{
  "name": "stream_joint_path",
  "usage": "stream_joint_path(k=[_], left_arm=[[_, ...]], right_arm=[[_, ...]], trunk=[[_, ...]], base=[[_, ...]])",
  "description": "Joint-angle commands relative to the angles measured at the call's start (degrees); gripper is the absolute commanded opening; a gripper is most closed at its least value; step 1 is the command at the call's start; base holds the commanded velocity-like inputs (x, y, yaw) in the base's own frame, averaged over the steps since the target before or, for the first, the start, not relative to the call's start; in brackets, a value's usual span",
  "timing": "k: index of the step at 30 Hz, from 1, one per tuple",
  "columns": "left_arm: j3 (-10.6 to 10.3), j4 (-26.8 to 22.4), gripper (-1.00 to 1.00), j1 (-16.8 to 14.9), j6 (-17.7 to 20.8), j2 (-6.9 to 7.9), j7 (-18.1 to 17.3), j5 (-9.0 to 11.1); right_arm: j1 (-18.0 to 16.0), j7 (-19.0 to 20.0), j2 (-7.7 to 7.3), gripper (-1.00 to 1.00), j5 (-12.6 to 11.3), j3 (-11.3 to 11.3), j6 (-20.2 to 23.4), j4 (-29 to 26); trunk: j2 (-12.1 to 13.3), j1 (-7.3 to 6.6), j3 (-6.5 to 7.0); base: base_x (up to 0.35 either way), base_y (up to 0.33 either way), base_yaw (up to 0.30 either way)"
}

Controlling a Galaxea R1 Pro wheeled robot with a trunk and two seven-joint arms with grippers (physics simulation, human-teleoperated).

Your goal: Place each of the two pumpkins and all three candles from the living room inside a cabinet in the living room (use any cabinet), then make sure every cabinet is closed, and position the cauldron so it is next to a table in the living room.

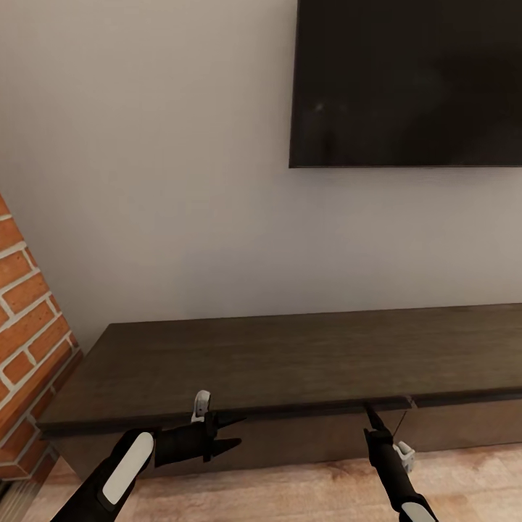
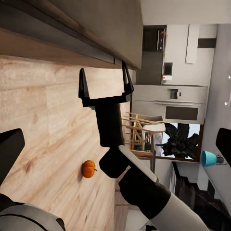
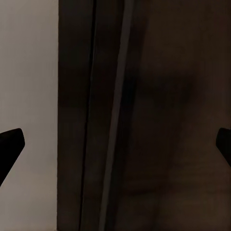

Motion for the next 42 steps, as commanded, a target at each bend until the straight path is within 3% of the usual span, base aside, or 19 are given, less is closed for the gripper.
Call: stream_joint_path(k=[1, 42], left_arm=[[-0.10, 0.02, 1.00, -0.04, 0.15, 0.04, -0.19, 0.02], [-0.13, 0.02, 1.00, -0.04, 0.15, 0.04, -0.19, 0.02]], right_arm=[[-0.03, 0.24, 0.00, 1.00, -0.53, -0.03, 0.37, 0.05], [-0.03, -0.15, -0.05, 1.00, -0.62, -0.07, -1.24, 0.20]], trunk=[[-0.02, -0.01, -0.05], [-0.02, -0.01, -0.05]], base=[[0.024, 0.000, 0.000], [0.032, 0.000, 0.000]])
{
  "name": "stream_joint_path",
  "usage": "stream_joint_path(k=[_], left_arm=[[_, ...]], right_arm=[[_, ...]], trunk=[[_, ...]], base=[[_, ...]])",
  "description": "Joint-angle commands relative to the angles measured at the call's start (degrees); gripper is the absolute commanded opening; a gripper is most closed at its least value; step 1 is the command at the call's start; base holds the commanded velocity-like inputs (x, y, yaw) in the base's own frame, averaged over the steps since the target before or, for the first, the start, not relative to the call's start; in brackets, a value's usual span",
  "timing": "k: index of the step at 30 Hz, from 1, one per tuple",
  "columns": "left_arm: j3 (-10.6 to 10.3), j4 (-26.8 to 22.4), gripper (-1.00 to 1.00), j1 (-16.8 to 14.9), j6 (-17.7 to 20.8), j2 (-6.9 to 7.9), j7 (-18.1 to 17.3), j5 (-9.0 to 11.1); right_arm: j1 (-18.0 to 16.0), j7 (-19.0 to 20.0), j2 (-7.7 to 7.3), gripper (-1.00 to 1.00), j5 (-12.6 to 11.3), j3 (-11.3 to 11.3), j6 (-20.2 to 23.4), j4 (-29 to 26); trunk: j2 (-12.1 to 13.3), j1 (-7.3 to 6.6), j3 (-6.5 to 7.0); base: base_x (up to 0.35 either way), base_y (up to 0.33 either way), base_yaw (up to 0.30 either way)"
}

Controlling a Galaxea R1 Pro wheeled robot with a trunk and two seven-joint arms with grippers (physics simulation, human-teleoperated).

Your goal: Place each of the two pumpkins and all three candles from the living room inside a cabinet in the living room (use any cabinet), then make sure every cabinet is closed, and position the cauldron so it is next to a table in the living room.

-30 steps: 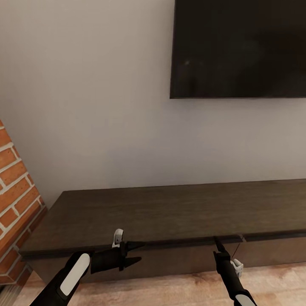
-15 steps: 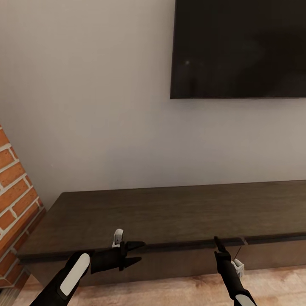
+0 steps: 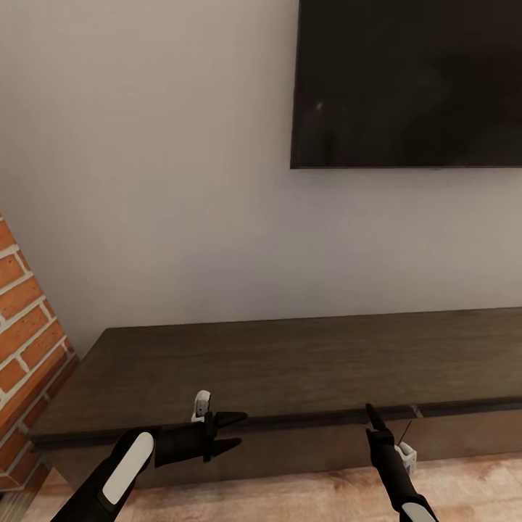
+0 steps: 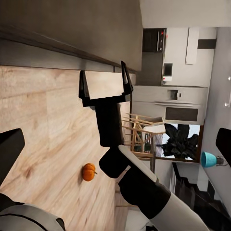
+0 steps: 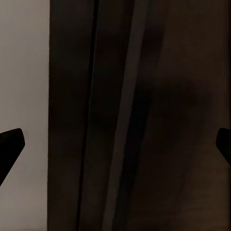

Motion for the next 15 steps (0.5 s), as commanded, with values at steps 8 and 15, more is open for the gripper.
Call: stream_joint_path(k=[8, 15], left_arm=[[-0.06, 0.02, 1.00, -0.04, 0.15, 0.04, -0.19, 0.02], [-0.06, 0.02, 1.00, -0.04, 0.15, 0.04, -0.19, 0.02]], right_arm=[[-0.03, -0.87, -0.01, 1.00, -0.49, 0.03, 0.16, 0.08], [-0.03, -0.92, -0.01, 1.00, -0.49, 0.02, 0.15, 0.09]], trunk=[[-0.02, -0.01, -0.05], [-0.02, -0.01, -0.05]], base=[[0.000, 0.000, 0.000], [0.032, 0.000, 0.000]])
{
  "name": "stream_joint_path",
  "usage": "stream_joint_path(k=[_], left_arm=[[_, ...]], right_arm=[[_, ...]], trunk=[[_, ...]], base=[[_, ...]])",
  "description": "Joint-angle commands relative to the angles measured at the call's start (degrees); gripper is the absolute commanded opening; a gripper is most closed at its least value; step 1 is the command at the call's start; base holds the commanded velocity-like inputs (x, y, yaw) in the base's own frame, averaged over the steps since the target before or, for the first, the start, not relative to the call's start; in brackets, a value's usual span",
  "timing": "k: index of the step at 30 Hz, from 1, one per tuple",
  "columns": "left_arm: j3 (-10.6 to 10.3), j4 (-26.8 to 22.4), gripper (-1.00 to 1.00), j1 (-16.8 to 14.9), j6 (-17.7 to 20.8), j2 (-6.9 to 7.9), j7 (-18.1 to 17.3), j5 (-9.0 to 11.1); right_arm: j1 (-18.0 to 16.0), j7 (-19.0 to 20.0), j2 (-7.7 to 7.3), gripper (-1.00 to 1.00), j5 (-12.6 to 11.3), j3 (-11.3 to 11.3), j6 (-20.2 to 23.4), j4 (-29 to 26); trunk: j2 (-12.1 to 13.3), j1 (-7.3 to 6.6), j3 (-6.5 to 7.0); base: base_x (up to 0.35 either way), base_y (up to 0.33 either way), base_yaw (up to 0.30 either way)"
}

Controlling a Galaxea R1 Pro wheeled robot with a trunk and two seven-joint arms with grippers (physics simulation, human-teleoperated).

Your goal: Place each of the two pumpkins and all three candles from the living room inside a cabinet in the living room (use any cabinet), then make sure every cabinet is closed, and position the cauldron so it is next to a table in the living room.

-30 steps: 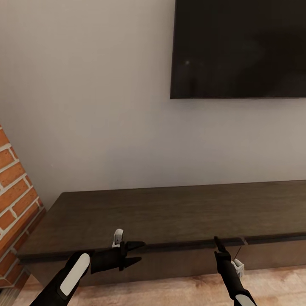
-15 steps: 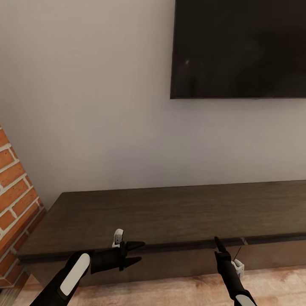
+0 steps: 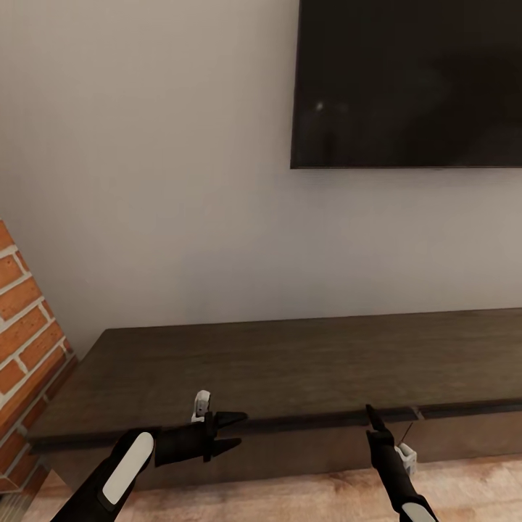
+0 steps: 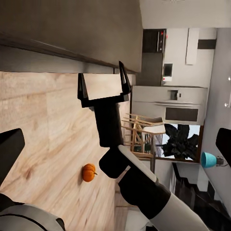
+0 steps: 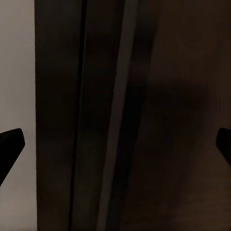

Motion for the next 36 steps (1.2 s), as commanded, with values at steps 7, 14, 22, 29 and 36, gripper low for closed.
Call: stream_joint_path(k=[7, 14, 22, 29, 36], left_arm=[[-0.10, 0.02, 1.00, -0.04, 0.15, 0.04, -0.19, 0.02], [-0.10, 0.02, 1.00, -0.04, 0.15, 0.04, -0.19, 0.02], [-0.10, 0.02, 1.00, -0.04, 0.15, 0.04, -0.19, 0.02], [-0.10, 0.02, 1.00, -0.04, 0.15, 0.04, -0.19, 0.02], [-0.10, 0.02, 1.00, -0.04, 0.15, 0.04, -0.19, 0.02]], right_arm=[[-0.04, 0.22, 0.00, 1.00, -0.49, 0.04, 0.21, 0.06], [-0.04, 0.26, 0.00, 1.00, -0.49, 0.02, 0.21, 0.06], [-0.04, 0.22, 0.00, -1.00, -0.49, 0.04, 0.29, 0.06], [-0.04, 0.21, 0.00, -1.00, -0.49, 0.04, 0.31, 0.06], [-0.04, 0.21, 0.00, -1.00, -0.49, 0.08, 0.30, 0.06]], trunk=[[-0.02, 0.00, -0.05], [-0.02, 0.00, -0.05], [-0.02, 0.00, -0.05], [-0.02, 0.00, -0.05], [-0.02, 0.00, -0.05]], base=[[0.036, 0.000, 0.000], [0.002, 0.000, 0.000], [-0.016, 0.000, 0.000], [-0.023, 0.000, 0.000], [-0.092, 0.000, 0.000]])
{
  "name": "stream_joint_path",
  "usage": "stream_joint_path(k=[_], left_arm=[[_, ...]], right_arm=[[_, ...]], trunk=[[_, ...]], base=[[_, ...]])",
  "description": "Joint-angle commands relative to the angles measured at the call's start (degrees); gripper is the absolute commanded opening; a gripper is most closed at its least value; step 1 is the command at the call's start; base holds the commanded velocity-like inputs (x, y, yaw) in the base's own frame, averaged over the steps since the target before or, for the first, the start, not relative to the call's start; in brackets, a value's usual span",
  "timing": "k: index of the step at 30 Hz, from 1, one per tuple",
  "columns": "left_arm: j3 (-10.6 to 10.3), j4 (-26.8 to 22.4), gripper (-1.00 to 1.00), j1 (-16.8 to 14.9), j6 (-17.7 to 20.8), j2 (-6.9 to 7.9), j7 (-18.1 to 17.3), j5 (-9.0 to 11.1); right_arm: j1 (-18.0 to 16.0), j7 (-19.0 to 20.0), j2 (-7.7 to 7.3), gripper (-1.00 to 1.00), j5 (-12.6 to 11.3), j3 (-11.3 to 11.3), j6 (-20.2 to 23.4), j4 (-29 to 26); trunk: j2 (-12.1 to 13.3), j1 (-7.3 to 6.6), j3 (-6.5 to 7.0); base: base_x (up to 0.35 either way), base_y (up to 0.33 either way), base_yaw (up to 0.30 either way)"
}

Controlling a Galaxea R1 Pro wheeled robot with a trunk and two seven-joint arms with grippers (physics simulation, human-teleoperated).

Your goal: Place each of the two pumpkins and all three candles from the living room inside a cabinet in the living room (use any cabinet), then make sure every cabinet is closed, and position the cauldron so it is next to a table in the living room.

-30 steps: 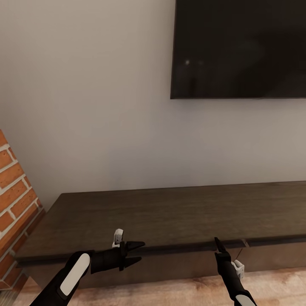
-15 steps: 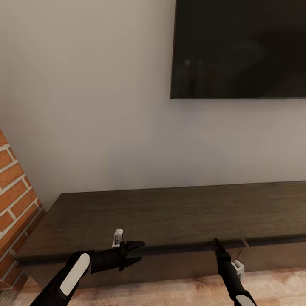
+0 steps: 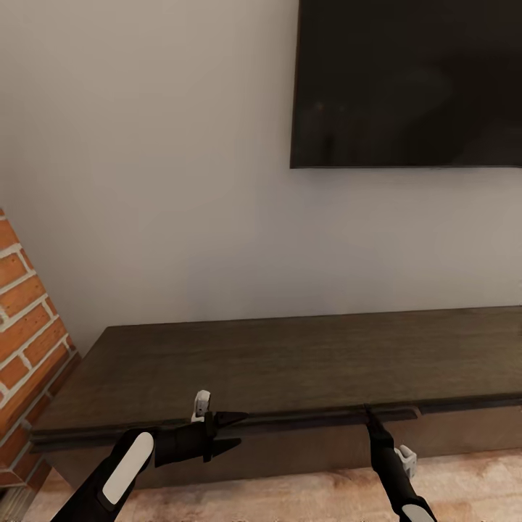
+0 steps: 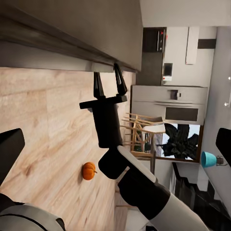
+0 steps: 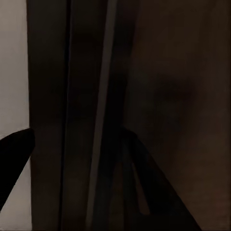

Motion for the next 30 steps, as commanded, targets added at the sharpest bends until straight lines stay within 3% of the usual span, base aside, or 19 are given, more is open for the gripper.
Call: stream_joint_path(k=[1, 30], left_arm=[[-0.09, 0.02, 1.00, -0.03, 0.15, 0.04, -0.19, 0.01], [-0.09, 0.02, 1.00, -0.03, 0.11, 0.04, -0.19, 0.01]], right_arm=[[-0.05, 0.63, 0.00, -1.00, -0.77, 0.04, 0.33, -0.47], [-0.05, 0.63, 0.00, -1.00, -0.77, 0.03, 0.50, -0.47]], trunk=[[-0.03, -0.03, -0.04], [-0.03, -0.03, -0.04]], base=[[-0.044, 0.000, 0.000], [-0.015, 0.000, 0.000]])
